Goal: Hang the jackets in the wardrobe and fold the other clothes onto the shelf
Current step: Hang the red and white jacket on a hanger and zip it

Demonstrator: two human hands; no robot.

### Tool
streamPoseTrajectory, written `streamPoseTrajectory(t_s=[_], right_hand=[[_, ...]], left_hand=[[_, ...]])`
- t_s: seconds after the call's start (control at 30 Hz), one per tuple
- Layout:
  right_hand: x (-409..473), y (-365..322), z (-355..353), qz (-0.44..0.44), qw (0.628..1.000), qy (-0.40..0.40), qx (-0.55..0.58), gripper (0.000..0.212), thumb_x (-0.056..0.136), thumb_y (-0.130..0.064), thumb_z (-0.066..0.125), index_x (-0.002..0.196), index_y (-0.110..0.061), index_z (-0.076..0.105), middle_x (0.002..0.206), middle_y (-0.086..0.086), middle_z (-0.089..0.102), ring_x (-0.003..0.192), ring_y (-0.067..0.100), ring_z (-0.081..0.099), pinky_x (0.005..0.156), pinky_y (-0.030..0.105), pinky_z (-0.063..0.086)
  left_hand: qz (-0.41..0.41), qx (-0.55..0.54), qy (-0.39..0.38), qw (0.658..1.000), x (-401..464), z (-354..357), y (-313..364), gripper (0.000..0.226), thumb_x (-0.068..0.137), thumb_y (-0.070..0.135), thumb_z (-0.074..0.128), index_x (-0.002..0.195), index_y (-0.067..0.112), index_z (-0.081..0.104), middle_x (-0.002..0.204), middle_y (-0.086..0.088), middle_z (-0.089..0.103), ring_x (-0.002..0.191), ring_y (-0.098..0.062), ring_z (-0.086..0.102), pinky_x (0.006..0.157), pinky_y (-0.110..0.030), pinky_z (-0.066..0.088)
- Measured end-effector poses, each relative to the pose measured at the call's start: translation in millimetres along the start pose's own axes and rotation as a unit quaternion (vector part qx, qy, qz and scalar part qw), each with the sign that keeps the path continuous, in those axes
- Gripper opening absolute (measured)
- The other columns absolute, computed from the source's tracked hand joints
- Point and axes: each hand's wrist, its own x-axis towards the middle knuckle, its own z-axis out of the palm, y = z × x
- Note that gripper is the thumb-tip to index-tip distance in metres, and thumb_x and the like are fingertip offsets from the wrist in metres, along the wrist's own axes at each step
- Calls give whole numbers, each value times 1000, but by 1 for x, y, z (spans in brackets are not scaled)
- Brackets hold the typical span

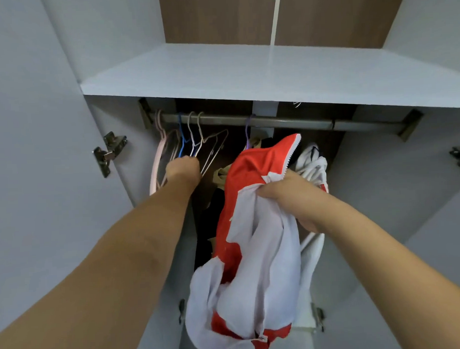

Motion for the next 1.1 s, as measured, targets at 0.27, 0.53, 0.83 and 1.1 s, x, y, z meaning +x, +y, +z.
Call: streamPoseTrajectory(t_s=[0.27, 0.53, 0.83, 1.1], right_hand=[[-4, -1, -6, -71, 982, 14, -176, 19, 94, -8, 47, 105, -15, 60, 103, 2, 66, 96, 16, 62, 88, 28, 52], [-27, 5, -6, -168, 921, 46, -348, 25, 93, -9, 44, 112, -21, 54, 98, -3, 51, 88, 20, 51, 70, 25, 35], [-68, 28, -16, -164, 812, 79, -554, 39, 92, -9, 41, 131, -15, 45, 113, 20, 54, 100, 41, 56, 74, 35, 36], [-113, 31, -11, 65, 997, 12, -39, 13, 99, -5, 47, 104, -6, 59, 119, 15, 62, 102, 31, 62, 89, 42, 51]], left_hand=[[-52, -163, 51, 984, 9, 17, -1, 31, 96, 21, 47, 124, 7, 50, 105, -18, 65, 94, -36, 65, 68, -41, 44], [-79, -265, 92, 957, -76, -28, -10, 16, 94, 7, 43, 108, 6, 50, 94, -21, 65, 80, -38, 60, 66, -39, 38], [-160, -262, 93, 947, -339, -73, -16, 7, 95, 15, 46, 88, 14, 48, 65, -5, 49, 59, -31, 46, 54, -34, 33], [-114, -338, -2, 934, -513, -145, -36, 21, 100, 34, 49, 88, 25, 64, 75, -1, 66, 67, -18, 60, 65, -31, 48]])
